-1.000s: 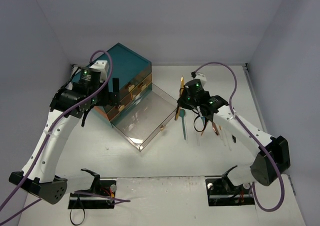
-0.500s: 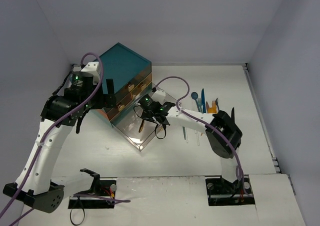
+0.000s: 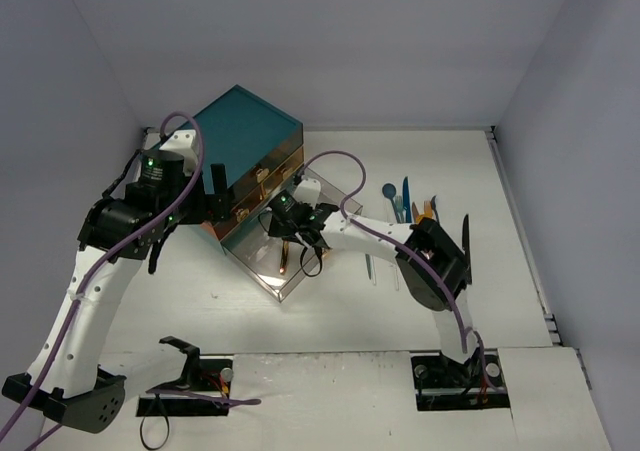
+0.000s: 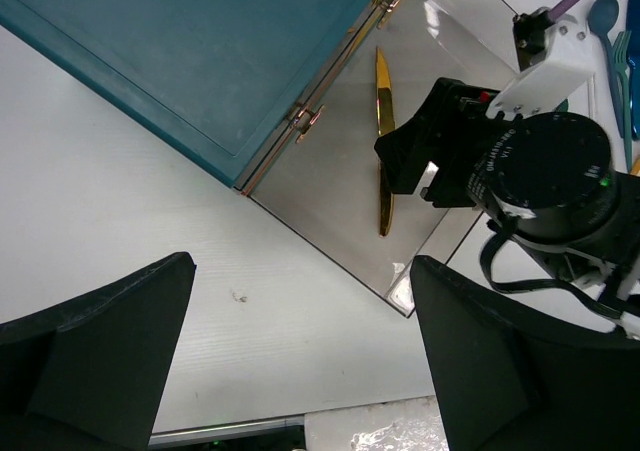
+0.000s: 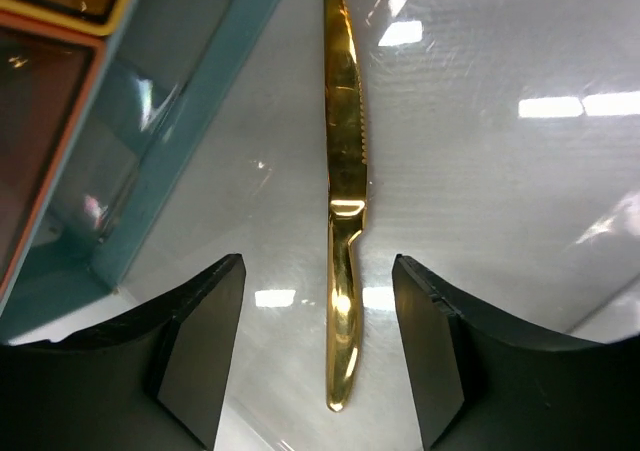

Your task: Sort the eating utensils into containers

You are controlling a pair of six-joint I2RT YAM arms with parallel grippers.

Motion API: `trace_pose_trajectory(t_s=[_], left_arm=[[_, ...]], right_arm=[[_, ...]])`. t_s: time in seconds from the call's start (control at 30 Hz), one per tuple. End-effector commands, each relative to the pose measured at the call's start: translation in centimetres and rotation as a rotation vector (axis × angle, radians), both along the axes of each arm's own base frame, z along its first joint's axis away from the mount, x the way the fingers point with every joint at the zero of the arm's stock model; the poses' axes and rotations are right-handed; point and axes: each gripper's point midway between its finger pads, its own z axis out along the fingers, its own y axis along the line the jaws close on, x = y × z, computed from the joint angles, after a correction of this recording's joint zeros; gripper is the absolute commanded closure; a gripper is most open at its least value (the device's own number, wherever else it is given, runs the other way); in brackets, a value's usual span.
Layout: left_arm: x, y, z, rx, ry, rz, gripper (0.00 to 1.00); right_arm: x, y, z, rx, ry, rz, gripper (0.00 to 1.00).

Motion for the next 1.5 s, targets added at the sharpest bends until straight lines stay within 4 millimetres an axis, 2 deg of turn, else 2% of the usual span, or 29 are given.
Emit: trace_pose_trajectory(t_s=[0.0,0.1,0.17,0.23,0.27,0.33,0.43,0.47,0.6,0.63,0.7,0.8,0.93,1.0,1.17,1.37,1.47], left_arm=[[0.7,-0.4,1.1,-0.021,-0.037,-0.014,0.12],[0.8,-0.5,1.1,-0.019,-0.038,-0.028,0.12],[0.8,-0.6,1.0,-0.013,-0.036,-0.039,0.12],[0.8,-0.6,0.9,-0.008,-0.034,-0.047,0.12],[0.8,-0.6,0.8,-0.004,-0.03,-0.049,0.12],[0.7,-1.0,0.5,-0.012,-0.019,-0.068,0.12],[0.6,-1.3,0.0,-0.019,-0.003,-0.088,0.12],[0.5,-1.4,-0.1,-0.023,0.001,-0.093,0.12],[0.5,-1.7,-0.4,-0.029,0.013,-0.103,0.12],[0.5,-1.7,-0.5,-0.028,0.016,-0.104,0.12],[0.6,-1.7,-0.5,-0.028,0.018,-0.105,0.12],[0.6,-1.8,-0.4,-0.032,0.019,-0.109,0.12],[0.5,-1.8,-0.3,-0.035,0.016,-0.107,0.12],[0.4,-1.8,-0.4,-0.036,0.017,-0.106,0.12],[0.1,-1.7,-0.6,-0.04,0.021,-0.105,0.12],[-0.2,-1.7,-0.8,-0.045,0.025,-0.103,0.12],[-0.2,-1.7,-0.8,-0.046,0.024,-0.102,0.12]], right_arm=[[1.6,-2.8,11.3,-0.003,-0.225,0.024,0.41],[1.2,-7.7,11.0,-0.151,-0.24,0.035,0.41],[1.5,-10.8,12.1,-0.145,-0.241,0.013,0.41],[1.3,-14.7,11.3,-0.151,-0.206,-0.001,0.41],[1.7,-17.4,10.2,-0.198,-0.186,-0.023,0.41],[2.4,-20.6,10.4,-0.225,-0.183,-0.044,0.43],[3.2,-26.0,8.5,-0.28,-0.128,-0.081,0.45],[3.6,-27.5,8.0,-0.304,-0.114,-0.091,0.46],[5.1,-31.0,6.3,-0.365,-0.059,-0.067,0.51],[5.4,-30.8,5.9,-0.362,-0.049,-0.047,0.51],[6.5,-32.1,4.8,-0.368,-0.017,-0.047,0.52],[7.7,-32.9,3.3,-0.389,0.02,-0.027,0.56],[8.6,-33.0,1.1,-0.391,0.069,0.001,0.68],[8.9,-32.9,0.3,-0.385,0.086,0.01,0.7],[9.7,-32.5,-1.0,-0.372,0.11,0.02,0.72],[10.1,-33.1,-2.3,-0.386,0.135,-0.004,0.72],[10.0,-33.4,-3.6,-0.396,0.164,-0.006,0.73]])
